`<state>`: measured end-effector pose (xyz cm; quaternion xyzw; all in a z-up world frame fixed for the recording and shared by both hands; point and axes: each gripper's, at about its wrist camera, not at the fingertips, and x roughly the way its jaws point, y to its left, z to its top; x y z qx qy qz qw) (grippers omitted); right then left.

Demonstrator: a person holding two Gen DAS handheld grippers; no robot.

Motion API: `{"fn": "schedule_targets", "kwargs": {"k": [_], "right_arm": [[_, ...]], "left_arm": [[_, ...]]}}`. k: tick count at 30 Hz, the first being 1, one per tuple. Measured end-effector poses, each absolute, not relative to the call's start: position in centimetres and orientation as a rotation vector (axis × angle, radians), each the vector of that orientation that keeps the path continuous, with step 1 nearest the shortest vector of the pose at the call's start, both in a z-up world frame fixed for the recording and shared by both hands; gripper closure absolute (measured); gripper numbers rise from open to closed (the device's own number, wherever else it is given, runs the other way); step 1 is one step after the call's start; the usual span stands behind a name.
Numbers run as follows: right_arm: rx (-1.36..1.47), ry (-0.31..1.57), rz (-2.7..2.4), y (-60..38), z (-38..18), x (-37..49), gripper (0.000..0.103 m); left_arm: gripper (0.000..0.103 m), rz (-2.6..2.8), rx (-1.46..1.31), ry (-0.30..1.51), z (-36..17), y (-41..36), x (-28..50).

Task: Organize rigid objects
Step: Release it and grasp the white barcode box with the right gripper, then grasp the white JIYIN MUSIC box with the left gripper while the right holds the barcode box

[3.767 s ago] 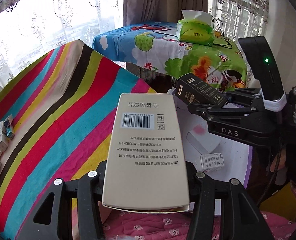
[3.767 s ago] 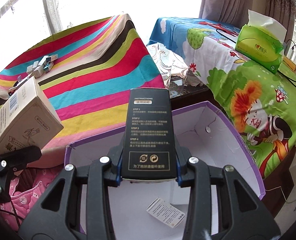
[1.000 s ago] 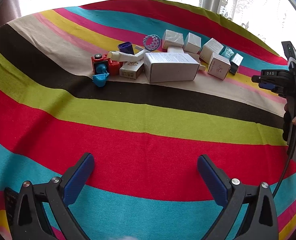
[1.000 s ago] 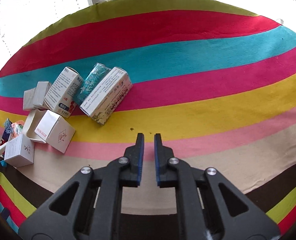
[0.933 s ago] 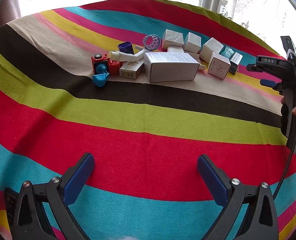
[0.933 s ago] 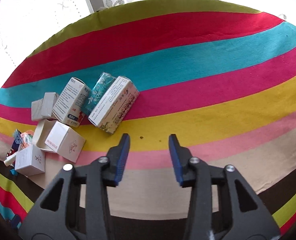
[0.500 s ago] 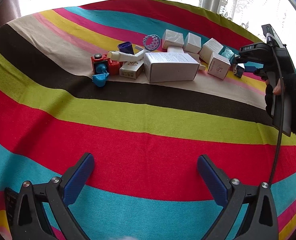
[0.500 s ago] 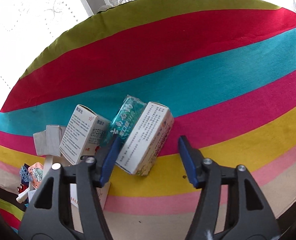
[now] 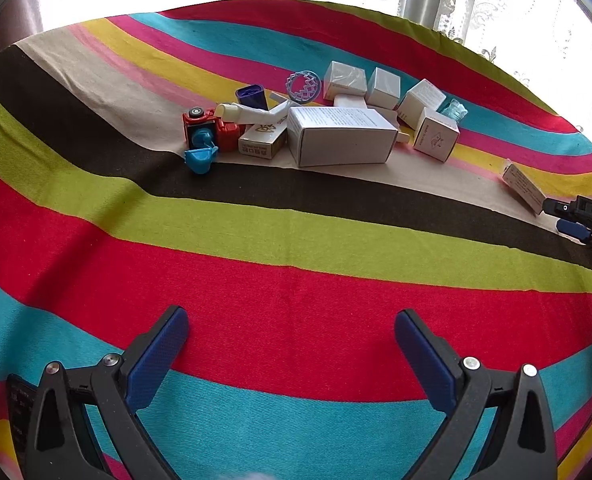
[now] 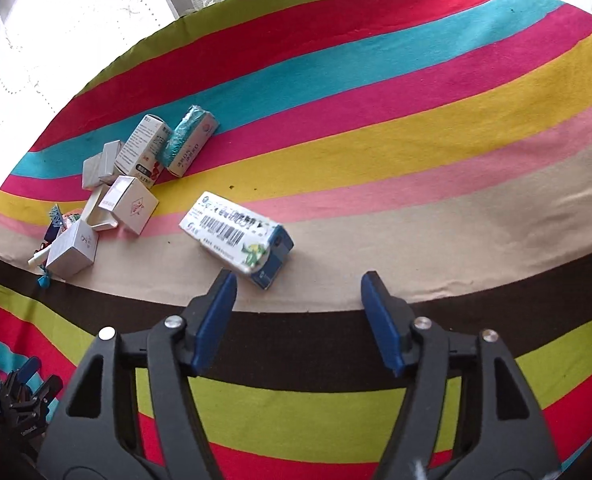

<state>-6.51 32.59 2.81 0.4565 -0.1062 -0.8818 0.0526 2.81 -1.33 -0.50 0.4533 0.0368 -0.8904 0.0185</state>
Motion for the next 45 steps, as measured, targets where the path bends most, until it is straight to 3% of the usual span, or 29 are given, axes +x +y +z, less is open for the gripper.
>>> {"fn": "schedule_targets", "kwargs": {"k": [3,5,8,11,14,16,19,23,26,29,37,39,40,41,45], "right_arm": [[1.343,-0.252,-2.687,31.1,3.2,-6.9,0.035],[1.293,-0.068,-2.696,29.6,3.6,-7.1,0.034],[1.207,0.249,-2.635,27.1,3.6,-8.5,0.019],[1.218,0.381,-2.511,26.6,2.4,-10.9,0.016],[1.233,0.282,-2.425,27.7,1.3,-12.5,0.021],[1.202,0.268,-2.464,28.3,1.8,-12.1,0.066],[1.219,0.167,-2.459,29.1,2.1,-9.8,0.066],[1.234,0.315,-2.561,28.6,2.4,-3.3,0.066],[1.245,0.290,-2.619,29.0,2.3,0.7,0.066],[1.261,0.165,-2.672,30.2,2.0,2.4,0.066],[1.273,0.167,-2.691,29.8,1.9,1.9,0.066],[1.273,0.160,-2.690,29.9,1.9,2.0,0.066],[1.272,0.154,-2.688,30.0,1.9,2.0,0.066],[1.272,0.148,-2.687,30.0,1.9,2.0,0.066],[1.272,0.124,-2.682,30.2,1.9,1.9,0.065]], "left_arm": [[0.000,-2.760,1.412,0.099,-0.5,-1.2,2.8],[0.000,-2.758,1.414,0.089,-0.5,-1.2,2.8],[0.000,-2.758,1.417,0.081,-0.5,-1.1,2.8],[0.000,-2.755,1.419,0.072,-0.6,-1.1,2.8],[0.000,-2.752,1.423,0.062,-0.6,-1.0,2.7],[0.000,-2.750,1.426,0.051,-0.7,-1.0,2.6],[0.000,-2.749,1.428,0.047,-0.7,-1.0,2.6],[0.000,-2.750,1.489,0.094,-0.3,-0.2,2.1],[0.000,-2.841,1.501,0.055,0.5,3.6,0.8],[0.000,-2.922,1.516,-0.102,1.1,8.8,-2.7],[0.005,-2.906,1.426,-0.140,2.4,14.3,-15.2],[0.018,-2.904,1.449,-0.134,2.1,14.8,-16.7],[0.046,-2.903,1.475,-0.144,1.9,15.0,-16.8],[0.061,-2.908,1.519,-0.134,1.6,15.1,-16.4],[0.061,-3.012,1.539,-0.051,2.1,13.9,-10.6]]}}
